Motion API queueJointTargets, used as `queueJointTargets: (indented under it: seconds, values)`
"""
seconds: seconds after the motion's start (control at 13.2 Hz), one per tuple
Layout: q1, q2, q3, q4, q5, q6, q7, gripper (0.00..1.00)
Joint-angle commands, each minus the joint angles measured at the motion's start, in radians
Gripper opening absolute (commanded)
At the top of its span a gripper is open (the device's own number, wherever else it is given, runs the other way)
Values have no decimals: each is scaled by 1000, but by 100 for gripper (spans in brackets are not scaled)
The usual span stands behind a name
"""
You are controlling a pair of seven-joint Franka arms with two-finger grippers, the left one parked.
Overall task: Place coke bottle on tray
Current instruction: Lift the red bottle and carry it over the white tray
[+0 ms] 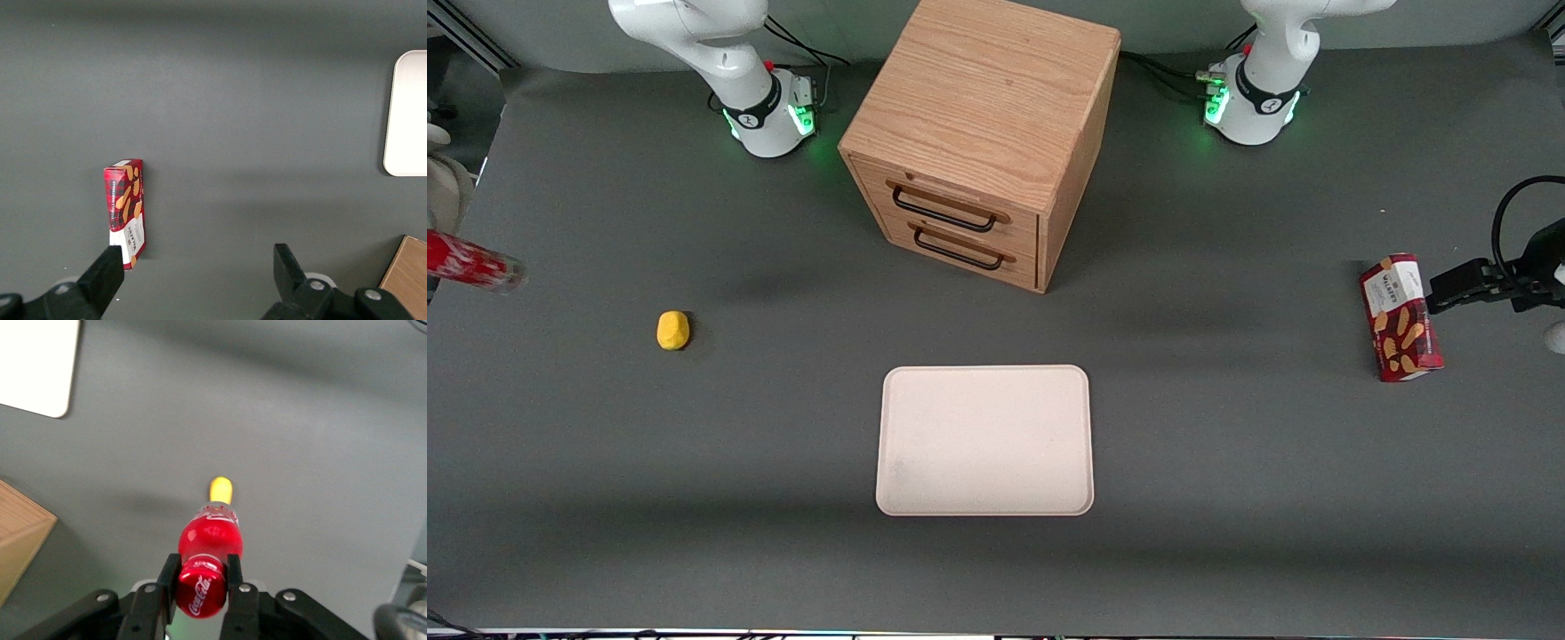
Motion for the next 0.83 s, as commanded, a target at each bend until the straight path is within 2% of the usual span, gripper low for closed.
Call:
queueJointTargets:
  seconds: [0.0, 0.15, 0.3, 0.6, 0.75]
  values:
    - [168, 75, -7, 103, -11, -24, 234, 16]
    - [279, 159, -5, 190, 27, -21, 427, 16]
    - [351, 228, 8, 239, 51, -6, 587, 16]
    - [438, 275, 102, 255, 54, 51, 901, 16]
    - [463, 281, 108, 255, 55, 83, 951, 16]
